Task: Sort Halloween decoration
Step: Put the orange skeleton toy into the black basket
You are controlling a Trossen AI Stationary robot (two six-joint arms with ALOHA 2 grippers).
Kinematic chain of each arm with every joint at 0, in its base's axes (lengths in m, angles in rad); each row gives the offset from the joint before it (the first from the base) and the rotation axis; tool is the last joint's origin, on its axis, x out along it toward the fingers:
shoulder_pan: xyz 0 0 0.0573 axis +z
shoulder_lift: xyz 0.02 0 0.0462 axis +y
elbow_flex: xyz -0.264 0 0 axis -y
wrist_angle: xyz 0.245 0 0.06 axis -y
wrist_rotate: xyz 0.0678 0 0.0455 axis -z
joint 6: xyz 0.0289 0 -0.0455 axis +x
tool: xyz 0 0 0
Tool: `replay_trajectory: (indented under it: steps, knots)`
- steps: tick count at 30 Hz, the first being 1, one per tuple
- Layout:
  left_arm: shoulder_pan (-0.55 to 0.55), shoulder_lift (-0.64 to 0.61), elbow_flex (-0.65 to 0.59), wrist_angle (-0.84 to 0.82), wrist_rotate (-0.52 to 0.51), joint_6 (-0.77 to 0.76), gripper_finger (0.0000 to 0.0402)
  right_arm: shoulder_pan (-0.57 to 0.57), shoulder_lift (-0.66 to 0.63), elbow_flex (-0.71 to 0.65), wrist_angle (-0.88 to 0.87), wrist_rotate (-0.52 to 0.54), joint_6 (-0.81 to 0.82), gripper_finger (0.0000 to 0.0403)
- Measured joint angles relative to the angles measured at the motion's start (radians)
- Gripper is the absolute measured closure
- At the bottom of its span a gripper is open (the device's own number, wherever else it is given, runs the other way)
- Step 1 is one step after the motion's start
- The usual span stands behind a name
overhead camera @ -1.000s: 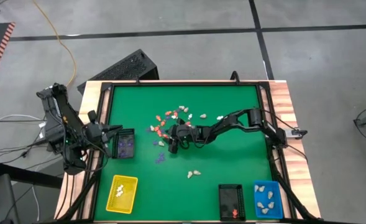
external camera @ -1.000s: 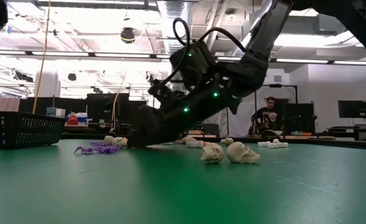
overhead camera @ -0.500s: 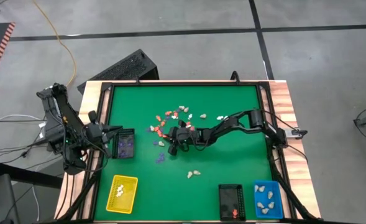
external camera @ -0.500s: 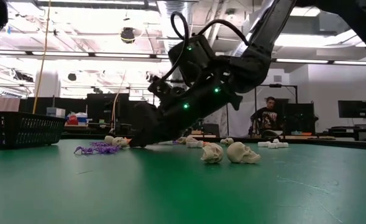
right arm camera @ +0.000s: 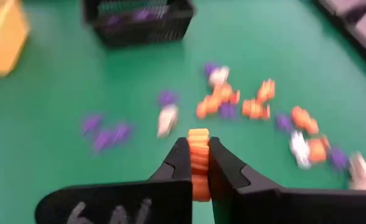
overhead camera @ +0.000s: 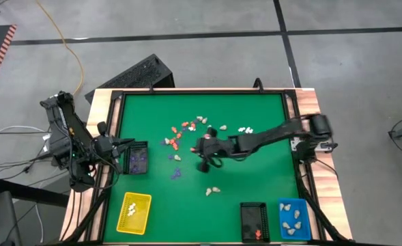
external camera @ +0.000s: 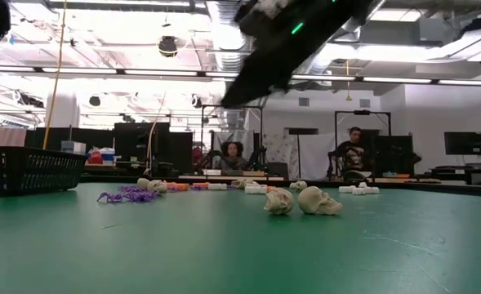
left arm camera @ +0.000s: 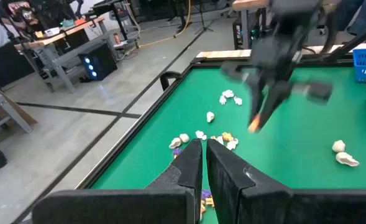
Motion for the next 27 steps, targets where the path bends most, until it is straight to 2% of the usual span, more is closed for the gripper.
replay_trajectory:
  steps: [6, 12, 19, 27]
  knots:
    - [0.000, 0.000, 0.000, 0.000, -0.003, 0.000, 0.0388, 0.156, -0.181, 0.000, -0.389, -0.012, 0.231, 0.0368]
    - [0.000, 0.000, 0.000, 0.000, -0.007, 0.000, 0.0388, 0.382, -0.205, 0.000, -0.635, -0.052, 0.566, 0.0368]
    - [0.000, 0.000, 0.000, 0.000, -0.011, -0.001, 0.0388, 0.612, -0.203, -0.027, -0.684, -0.083, 0.973, 0.0368]
    - [0.000, 0.000, 0.000, 0.000, -0.036, -0.003, 0.0388, 0.721, -0.204, -0.027, -0.676, -0.055, 1.188, 0.0355]
